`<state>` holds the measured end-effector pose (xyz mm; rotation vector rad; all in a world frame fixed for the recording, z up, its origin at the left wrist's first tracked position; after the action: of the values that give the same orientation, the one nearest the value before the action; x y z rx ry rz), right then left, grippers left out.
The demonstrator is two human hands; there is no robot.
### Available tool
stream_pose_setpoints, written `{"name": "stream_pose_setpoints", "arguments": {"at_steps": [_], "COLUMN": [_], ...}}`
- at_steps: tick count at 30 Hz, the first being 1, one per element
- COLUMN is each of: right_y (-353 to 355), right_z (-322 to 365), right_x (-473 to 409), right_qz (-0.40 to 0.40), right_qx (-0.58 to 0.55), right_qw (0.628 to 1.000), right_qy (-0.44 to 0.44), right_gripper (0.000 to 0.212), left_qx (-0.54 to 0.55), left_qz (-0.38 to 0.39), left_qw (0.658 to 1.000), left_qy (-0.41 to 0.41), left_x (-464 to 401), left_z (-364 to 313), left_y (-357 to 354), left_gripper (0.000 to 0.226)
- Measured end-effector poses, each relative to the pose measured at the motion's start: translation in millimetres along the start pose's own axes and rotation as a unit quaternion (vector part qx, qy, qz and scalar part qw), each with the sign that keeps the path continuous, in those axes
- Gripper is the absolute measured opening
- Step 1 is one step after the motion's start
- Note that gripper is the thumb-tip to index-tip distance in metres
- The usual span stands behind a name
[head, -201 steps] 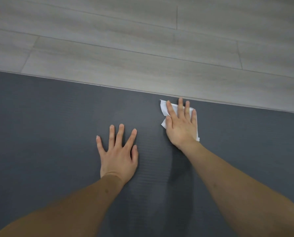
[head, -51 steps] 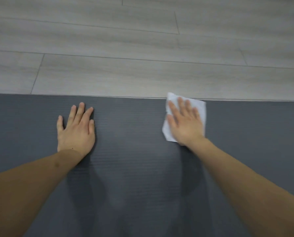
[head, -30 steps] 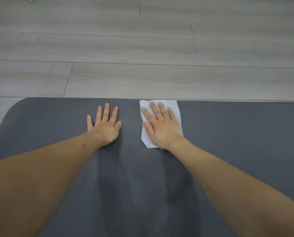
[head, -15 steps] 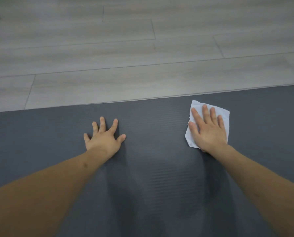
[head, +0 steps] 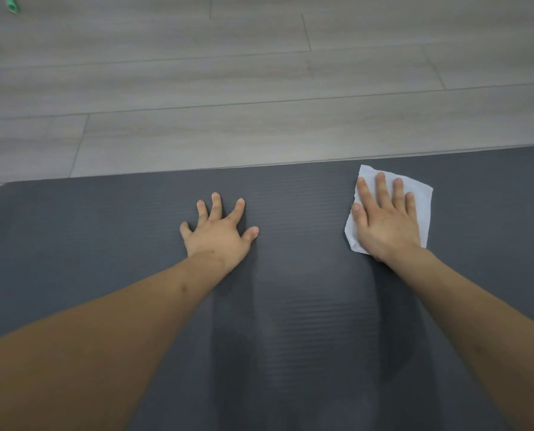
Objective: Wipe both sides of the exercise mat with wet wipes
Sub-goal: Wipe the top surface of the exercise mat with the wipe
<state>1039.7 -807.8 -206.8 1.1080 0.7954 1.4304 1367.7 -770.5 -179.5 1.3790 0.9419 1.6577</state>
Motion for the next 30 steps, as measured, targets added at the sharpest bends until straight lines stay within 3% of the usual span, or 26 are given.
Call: {"name": "stream_pose_setpoints", "arguments": {"at_steps": [2,5,8,11,14,19,22,30], "right_y": [-8.5,-29.6,-64.8,-98.4,-124.6,-172.2,-179.5,-158.3], "right_z": [22.9,91.1,181.8,261.6,332.0,452.6,466.5,410.3], "right_x": [-0.4,0.2,9.0,17.1,21.0,46.4,51.0,57.2], "right_qz": [-0.001,0.015,0.041,0.055,0.063,0.098,0.105,0.105], "right_qx": [-0.004,-0.007,-0.002,-0.006,-0.003,0.012,0.023,0.006], "right_qw": [1.000,0.998,0.991,0.985,0.982,0.958,0.954,0.967], "right_qy": [0.009,0.059,0.131,0.162,0.177,0.268,0.280,0.233], "right_gripper": [0.062,0.062,0.062,0.061,0.061,0.061,0.060,0.063], "left_qx": [0.005,0.049,0.082,0.078,0.068,0.093,0.117,0.076], "left_qz": [-0.013,-0.095,-0.168,-0.142,-0.099,-0.046,-0.029,-0.015], "left_qw": [1.000,0.994,0.982,0.980,0.982,0.991,0.990,0.995], "left_qy": [-0.016,-0.034,0.030,0.113,0.146,0.085,0.076,0.064], "left_x": [0.3,0.4,3.4,7.7,14.1,18.3,13.8,19.1], "left_z": [6.3,34.5,91.9,165.5,235.7,279.7,285.4,274.2], "left_y": [0.1,12.5,12.6,-8.0,-29.9,-53.5,-54.7,-46.8], "left_gripper": [0.063,0.051,0.045,0.048,0.050,0.053,0.054,0.054]}}
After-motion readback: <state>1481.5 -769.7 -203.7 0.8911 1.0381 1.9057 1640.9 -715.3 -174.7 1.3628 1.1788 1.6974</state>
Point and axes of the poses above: each hand's wrist, its own x-axis away from the middle knuckle, its own y-axis out of the back of the hand, z = x × y, the point moved 6 cm from there along -x, towards the middle knuckle, and after that the axes turned 14 degrees about -x, right-handed, at the moved point
